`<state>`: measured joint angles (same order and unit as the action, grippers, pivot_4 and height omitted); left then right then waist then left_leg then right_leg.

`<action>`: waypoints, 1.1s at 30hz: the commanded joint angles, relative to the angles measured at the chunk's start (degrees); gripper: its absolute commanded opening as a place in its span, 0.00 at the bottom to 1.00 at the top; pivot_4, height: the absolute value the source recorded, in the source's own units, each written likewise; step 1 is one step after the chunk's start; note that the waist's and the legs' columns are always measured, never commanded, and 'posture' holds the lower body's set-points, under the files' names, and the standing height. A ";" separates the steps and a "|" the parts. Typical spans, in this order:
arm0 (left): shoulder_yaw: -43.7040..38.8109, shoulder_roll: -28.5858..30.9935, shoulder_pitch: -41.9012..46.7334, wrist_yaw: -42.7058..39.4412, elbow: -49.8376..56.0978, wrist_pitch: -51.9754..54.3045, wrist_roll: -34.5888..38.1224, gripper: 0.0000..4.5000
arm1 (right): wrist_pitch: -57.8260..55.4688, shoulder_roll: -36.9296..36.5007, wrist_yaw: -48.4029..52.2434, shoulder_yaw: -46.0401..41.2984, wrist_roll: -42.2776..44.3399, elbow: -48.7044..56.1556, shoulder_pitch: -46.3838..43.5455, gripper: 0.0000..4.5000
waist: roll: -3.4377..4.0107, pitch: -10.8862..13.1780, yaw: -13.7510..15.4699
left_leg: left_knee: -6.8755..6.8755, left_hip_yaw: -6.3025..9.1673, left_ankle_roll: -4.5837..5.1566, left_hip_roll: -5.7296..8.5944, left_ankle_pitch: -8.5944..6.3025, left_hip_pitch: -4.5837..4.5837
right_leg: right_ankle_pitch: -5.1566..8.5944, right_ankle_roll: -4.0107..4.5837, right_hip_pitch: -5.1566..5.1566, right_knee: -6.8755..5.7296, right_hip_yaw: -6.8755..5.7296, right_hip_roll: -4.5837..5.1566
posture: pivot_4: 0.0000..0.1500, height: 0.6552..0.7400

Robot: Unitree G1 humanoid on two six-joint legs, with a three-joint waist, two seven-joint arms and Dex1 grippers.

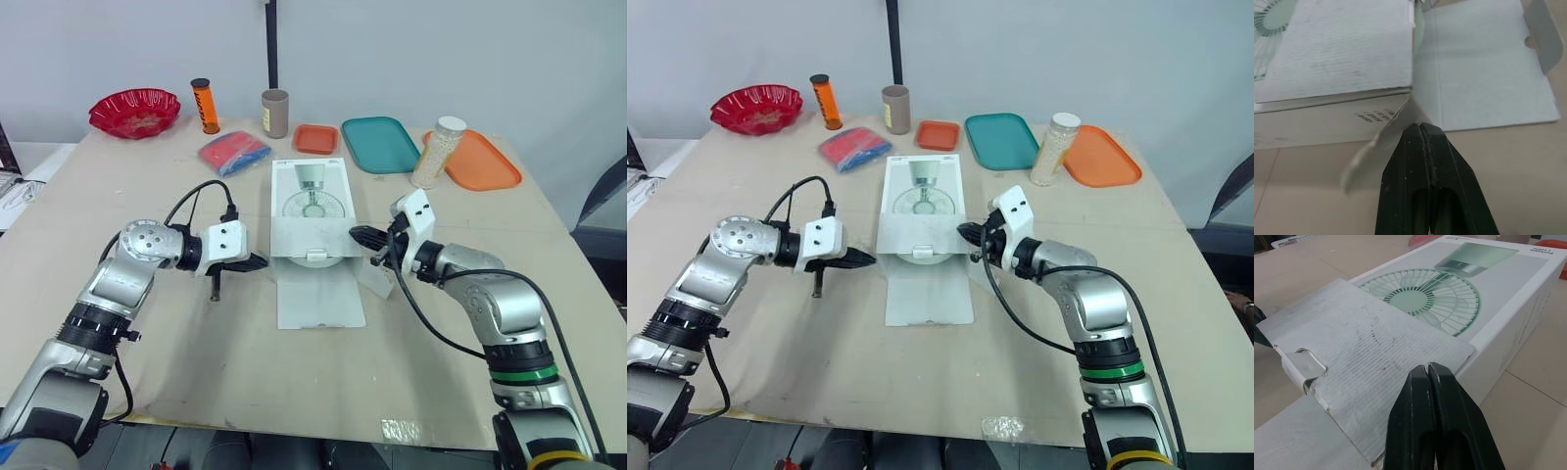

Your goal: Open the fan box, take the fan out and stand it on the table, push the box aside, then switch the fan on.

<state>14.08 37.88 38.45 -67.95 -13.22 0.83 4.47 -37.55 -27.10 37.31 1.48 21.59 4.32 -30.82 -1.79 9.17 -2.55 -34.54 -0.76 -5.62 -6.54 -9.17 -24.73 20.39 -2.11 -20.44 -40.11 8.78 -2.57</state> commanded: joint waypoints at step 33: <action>-5.21 -6.39 -5.36 14.21 0.41 -2.19 -2.56 0.00 | -5.50 -3.10 -0.65 -6.98 4.40 8.54 3.64 0.01 | 0.00 0.00 0.68 | 0.00 0.00 -0.01 0.01 0.00 -0.03 | 0.00 0.00 0.00 0.01 0.00 0.01 | 1.00 0.99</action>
<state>10.70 30.67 33.34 -53.89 -16.31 -2.24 0.25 -43.13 -29.31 36.35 -3.41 24.75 9.97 -27.37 -1.79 9.17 -1.87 -34.54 -0.76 -5.63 -6.53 -9.16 -24.77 20.38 -2.11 -20.44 -40.10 8.78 -2.56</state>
